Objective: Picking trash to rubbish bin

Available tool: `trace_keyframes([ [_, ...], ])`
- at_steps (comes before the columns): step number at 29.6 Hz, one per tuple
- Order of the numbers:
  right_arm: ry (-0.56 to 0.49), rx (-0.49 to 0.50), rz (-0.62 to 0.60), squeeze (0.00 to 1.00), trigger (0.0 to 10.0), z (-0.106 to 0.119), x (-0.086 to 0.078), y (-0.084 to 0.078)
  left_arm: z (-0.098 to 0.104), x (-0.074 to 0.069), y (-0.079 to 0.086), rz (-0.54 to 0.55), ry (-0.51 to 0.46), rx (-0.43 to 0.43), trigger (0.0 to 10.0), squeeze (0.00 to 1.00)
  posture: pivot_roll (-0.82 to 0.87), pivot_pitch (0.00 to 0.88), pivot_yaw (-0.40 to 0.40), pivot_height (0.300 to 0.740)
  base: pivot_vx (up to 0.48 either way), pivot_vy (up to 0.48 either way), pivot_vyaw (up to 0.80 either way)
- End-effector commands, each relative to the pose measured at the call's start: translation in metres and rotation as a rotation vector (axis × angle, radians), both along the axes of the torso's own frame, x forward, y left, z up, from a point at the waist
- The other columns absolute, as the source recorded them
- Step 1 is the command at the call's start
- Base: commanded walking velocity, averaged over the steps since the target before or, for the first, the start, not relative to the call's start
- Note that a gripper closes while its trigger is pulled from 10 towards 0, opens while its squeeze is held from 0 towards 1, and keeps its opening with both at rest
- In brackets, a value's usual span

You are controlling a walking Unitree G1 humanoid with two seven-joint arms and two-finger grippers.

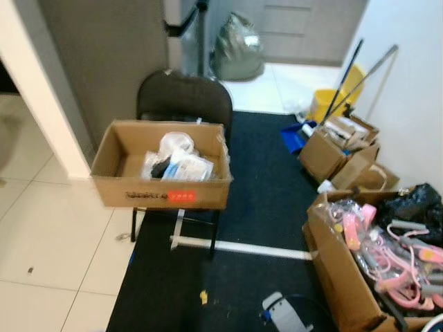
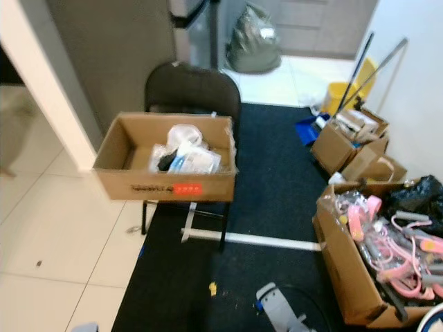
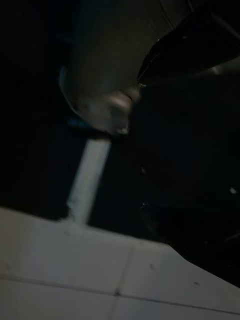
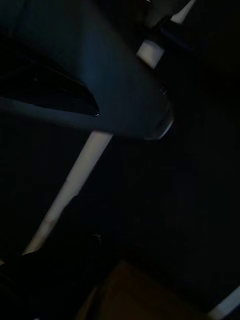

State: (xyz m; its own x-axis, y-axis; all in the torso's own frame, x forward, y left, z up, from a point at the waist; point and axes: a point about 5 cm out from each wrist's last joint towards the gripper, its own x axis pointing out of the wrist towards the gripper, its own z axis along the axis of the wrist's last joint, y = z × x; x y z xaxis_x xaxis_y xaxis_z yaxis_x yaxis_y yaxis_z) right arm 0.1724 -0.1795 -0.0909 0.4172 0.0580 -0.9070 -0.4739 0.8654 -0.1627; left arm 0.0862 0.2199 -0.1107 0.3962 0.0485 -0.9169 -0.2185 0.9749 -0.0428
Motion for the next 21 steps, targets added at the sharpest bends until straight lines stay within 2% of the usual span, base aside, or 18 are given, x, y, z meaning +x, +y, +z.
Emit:
trace_keyframes([
  [1,0.049,0.007,-0.005,0.0,10.0,-0.0053,-0.012,0.001,-0.0019,-0.0071,-0.0005,0.003,0.029,-0.002,10.0,0.0,0.12,0.044,0.02,0.74,-0.371,0.0,0.0],
  [21,0.048,0.009,-0.004,0.0,10.0,-0.0052,-0.0119,0.0012,-0.0026,-0.0075,-0.0038,-0.017,0.035,-0.01,10.0,0.0,0.11,0.044,0.019,0.74,-0.376,0.0,0.0],
])
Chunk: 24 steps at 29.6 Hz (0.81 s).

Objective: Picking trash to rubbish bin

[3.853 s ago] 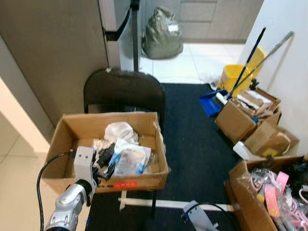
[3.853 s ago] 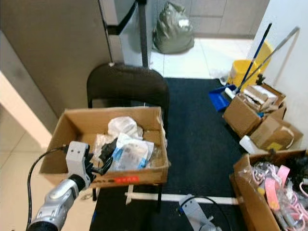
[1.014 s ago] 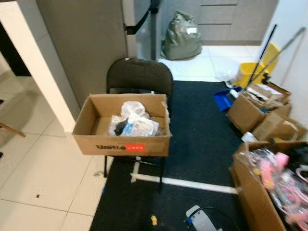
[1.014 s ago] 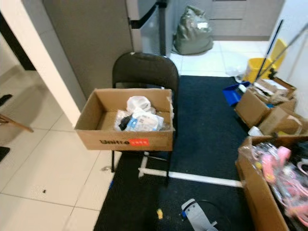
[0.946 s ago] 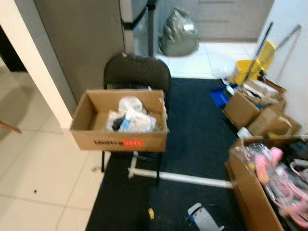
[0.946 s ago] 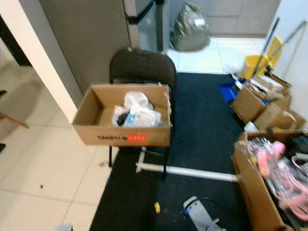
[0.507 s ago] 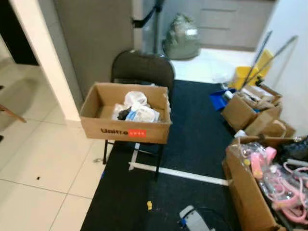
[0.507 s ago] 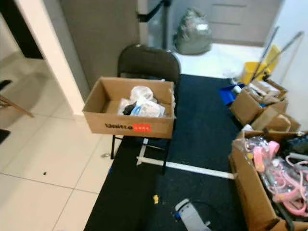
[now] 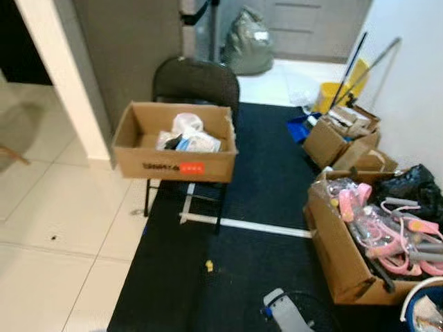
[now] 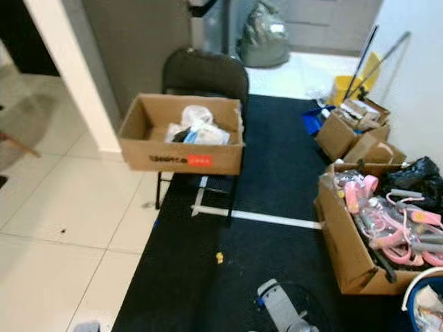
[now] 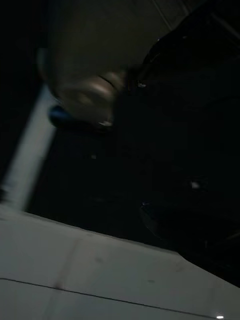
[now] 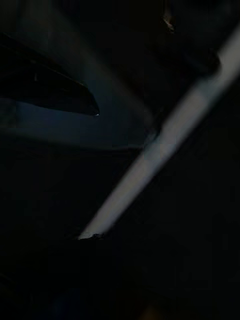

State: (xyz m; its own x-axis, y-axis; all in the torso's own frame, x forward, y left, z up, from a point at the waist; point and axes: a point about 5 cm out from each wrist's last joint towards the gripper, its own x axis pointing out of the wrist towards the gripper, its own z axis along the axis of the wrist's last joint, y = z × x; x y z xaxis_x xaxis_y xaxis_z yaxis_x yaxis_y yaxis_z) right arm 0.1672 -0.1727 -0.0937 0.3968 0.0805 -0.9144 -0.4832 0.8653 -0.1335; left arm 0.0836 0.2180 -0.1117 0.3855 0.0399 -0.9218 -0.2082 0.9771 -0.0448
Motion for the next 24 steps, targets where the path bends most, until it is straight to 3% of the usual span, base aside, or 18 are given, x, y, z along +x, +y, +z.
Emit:
trace_keyframes([
  [1,0.026,-0.012,-0.01,0.0,10.0,-0.0022,-0.0062,-0.0056,-0.0016,-0.0047,-0.0021,-0.006,0.023,-0.005,10.0,0.0,0.11,0.044,0.019,0.74,-0.375,0.0,0.0],
  [24,0.023,-0.022,-0.002,0.0,10.0,-0.0008,-0.0043,-0.0108,-0.0022,-0.0029,-0.007,-0.013,0.022,-0.014,10.0,0.0,0.1,0.037,0.008,0.74,-0.372,0.0,0.0],
])
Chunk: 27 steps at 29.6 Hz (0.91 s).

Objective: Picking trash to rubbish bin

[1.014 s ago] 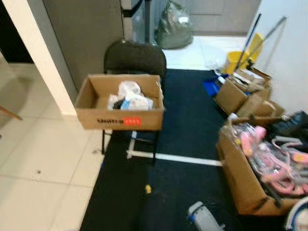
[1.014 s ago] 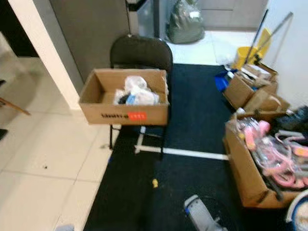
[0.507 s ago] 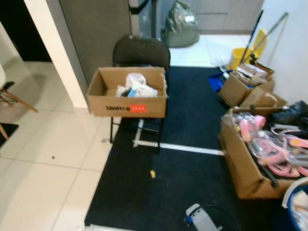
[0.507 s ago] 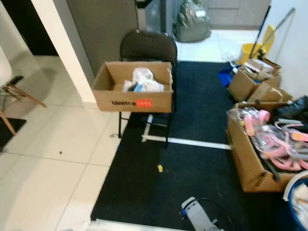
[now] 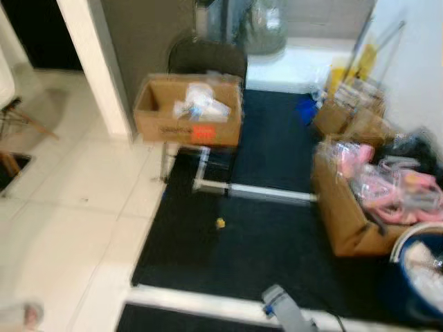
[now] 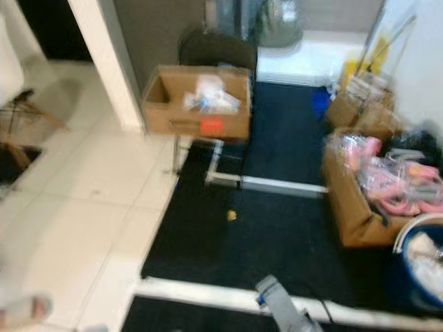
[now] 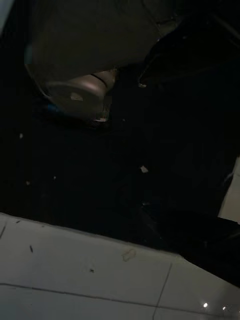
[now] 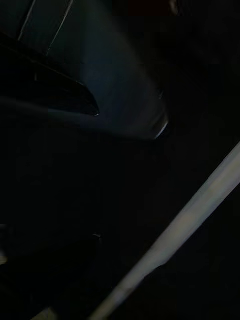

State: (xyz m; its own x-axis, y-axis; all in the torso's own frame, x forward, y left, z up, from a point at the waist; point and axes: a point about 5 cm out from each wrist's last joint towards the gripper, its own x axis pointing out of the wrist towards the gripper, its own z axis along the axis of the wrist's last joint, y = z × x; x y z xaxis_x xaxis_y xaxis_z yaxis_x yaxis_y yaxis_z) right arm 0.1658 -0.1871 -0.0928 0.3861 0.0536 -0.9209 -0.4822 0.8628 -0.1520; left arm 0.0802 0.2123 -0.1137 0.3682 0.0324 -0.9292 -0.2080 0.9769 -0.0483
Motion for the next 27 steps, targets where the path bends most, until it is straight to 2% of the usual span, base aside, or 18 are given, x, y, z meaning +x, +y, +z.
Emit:
trace_keyframes([
  [1,0.011,0.006,0.001,0.0,10.0,-0.0017,-0.0029,0.0036,-0.0002,0.0005,-0.0013,-0.012,0.004,-0.006,10.0,0.0,0.1,0.037,0.008,0.74,-0.371,0.0,0.0],
  [19,0.014,0.01,-0.01,0.0,10.0,-0.0021,-0.0034,0.0052,0.0,0.0013,-0.0016,-0.003,-0.001,-0.008,10.0,0.0,0.11,0.04,0.012,0.74,-0.369,0.0,0.0],
  [27,0.011,0.012,-0.014,0.0,10.0,-0.0019,-0.0026,0.0055,0.0012,0.005,0.0011,0.017,-0.015,0.003,10.0,0.0,0.1,0.038,0.013,0.74,0.0,0.0,0.0],
])
